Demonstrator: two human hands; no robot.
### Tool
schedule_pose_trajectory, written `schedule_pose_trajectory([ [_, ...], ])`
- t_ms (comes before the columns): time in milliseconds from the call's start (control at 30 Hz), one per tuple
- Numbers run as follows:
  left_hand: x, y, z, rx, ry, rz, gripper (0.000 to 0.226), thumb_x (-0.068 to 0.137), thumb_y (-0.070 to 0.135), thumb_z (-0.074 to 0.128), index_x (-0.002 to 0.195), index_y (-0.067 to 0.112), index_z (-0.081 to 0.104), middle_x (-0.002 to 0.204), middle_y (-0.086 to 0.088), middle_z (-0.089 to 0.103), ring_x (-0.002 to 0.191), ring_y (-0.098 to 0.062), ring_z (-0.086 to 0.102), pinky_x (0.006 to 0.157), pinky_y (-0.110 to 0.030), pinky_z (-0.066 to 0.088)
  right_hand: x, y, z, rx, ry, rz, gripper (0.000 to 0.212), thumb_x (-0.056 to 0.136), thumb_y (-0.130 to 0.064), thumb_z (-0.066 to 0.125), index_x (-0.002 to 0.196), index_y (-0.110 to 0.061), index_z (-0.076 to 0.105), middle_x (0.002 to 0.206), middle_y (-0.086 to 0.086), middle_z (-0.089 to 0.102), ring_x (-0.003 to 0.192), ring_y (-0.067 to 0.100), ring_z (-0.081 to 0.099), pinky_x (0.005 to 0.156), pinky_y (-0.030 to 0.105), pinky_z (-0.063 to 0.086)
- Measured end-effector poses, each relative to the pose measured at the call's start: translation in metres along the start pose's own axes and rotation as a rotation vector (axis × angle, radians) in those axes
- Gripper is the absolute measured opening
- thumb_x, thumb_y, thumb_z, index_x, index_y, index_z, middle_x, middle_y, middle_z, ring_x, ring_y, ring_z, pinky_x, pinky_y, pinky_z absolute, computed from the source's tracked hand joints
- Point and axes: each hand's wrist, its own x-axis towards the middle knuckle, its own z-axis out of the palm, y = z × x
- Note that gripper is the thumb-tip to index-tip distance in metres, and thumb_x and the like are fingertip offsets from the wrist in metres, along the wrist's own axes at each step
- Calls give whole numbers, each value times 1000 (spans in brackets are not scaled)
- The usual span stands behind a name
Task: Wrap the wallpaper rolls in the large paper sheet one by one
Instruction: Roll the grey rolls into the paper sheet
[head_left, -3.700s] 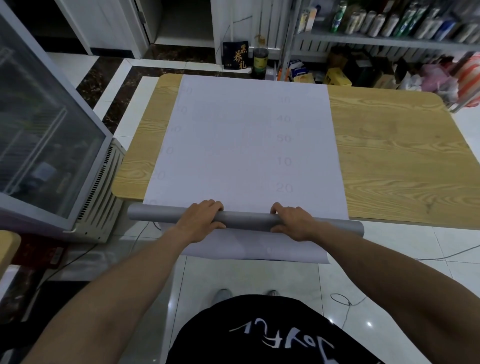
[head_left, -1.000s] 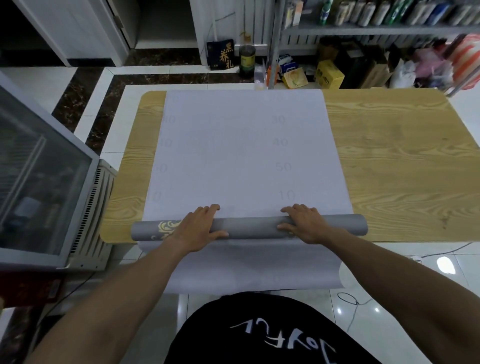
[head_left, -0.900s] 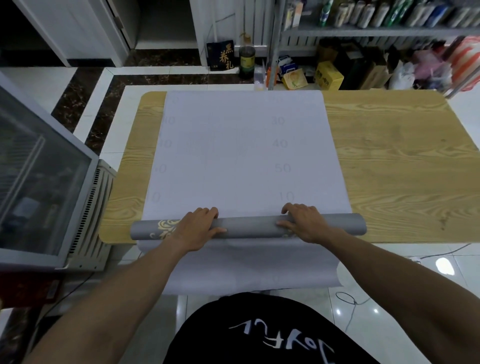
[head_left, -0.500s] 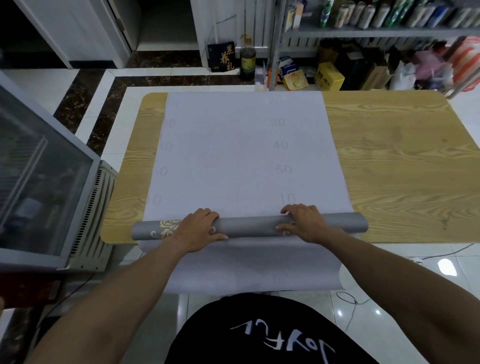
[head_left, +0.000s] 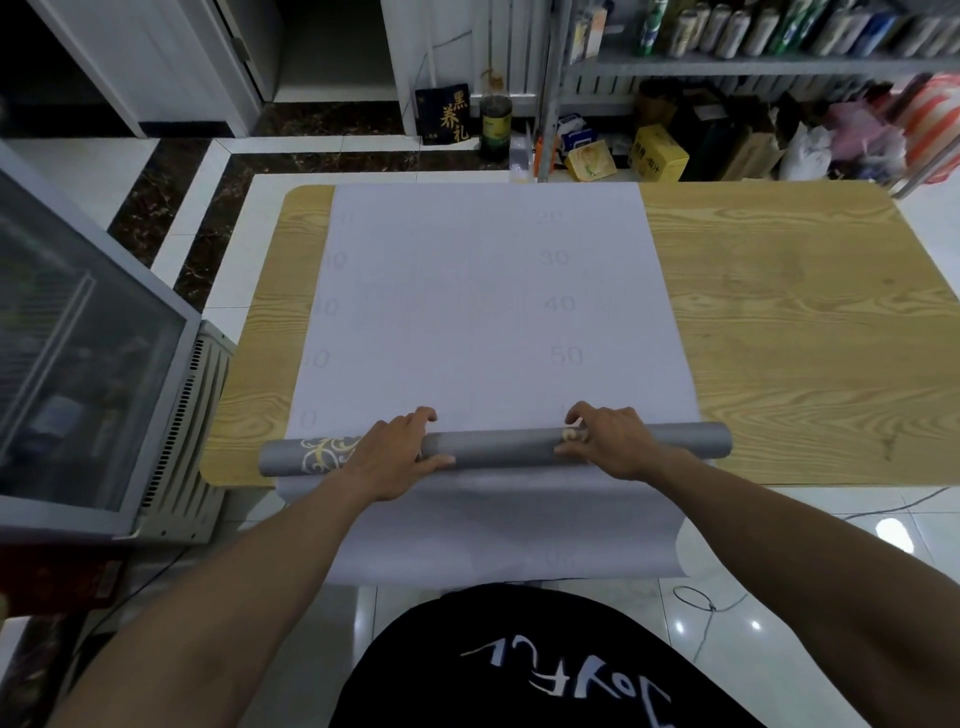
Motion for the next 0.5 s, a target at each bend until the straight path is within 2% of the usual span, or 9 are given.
schedule_pose_trajectory([
  [67,0,-2,-2,46,-23,44,56,82,64,57,114,20,43,94,2,58,79,-18,51,70,-31,34,1,1,-3,-25,-1,-7,46,85,-65,51,102,-23,46,91,2,70,88,24,63,84,35,38],
  [133,3,-3,-2,55,-49,45,47,85,60,55,106,19,45,96,2,54,77,-18,48,68,-32,33,2,0,-4,-67,-8,-20,45,87,-65,47,99,-22,46,88,2,70,85,25,63,83,35,38],
  [233,7,-3,-2,43,-54,31,36,92,52,51,101,17,48,94,3,48,79,-18,44,68,-31,31,2,-1,-3,-53,-19,-17,51,86,-69,42,104,-22,51,99,2,68,93,24,61,88,38,38],
  [333,8,-3,-1,56,-72,15,35,95,50,46,98,15,52,96,1,53,82,-16,43,70,-30,32,1,3,-2,-132,-41,-70,82,70,-84,39,120,-20,54,119,0,55,111,21,50,95,39,37],
  [367,9,-4,-1,65,-90,7,36,95,50,45,97,14,53,96,0,56,83,-17,45,71,-30,34,1,4,-1,-168,-58,-80,86,69,-84,40,123,-19,54,122,1,52,113,21,47,96,39,36],
  [433,8,-4,0,75,-107,-4,39,96,51,42,101,14,53,100,-4,60,87,-21,51,73,-32,38,1,3,0,-175,-86,-66,75,76,-76,49,126,-19,52,123,3,52,114,21,47,96,39,35],
  [500,5,-3,1,41,-76,-13,42,94,53,46,114,17,49,104,-3,60,88,-22,53,74,-33,40,2,4,1,-126,-78,-58,66,80,-70,53,123,-20,50,121,3,55,111,21,50,95,39,35],
])
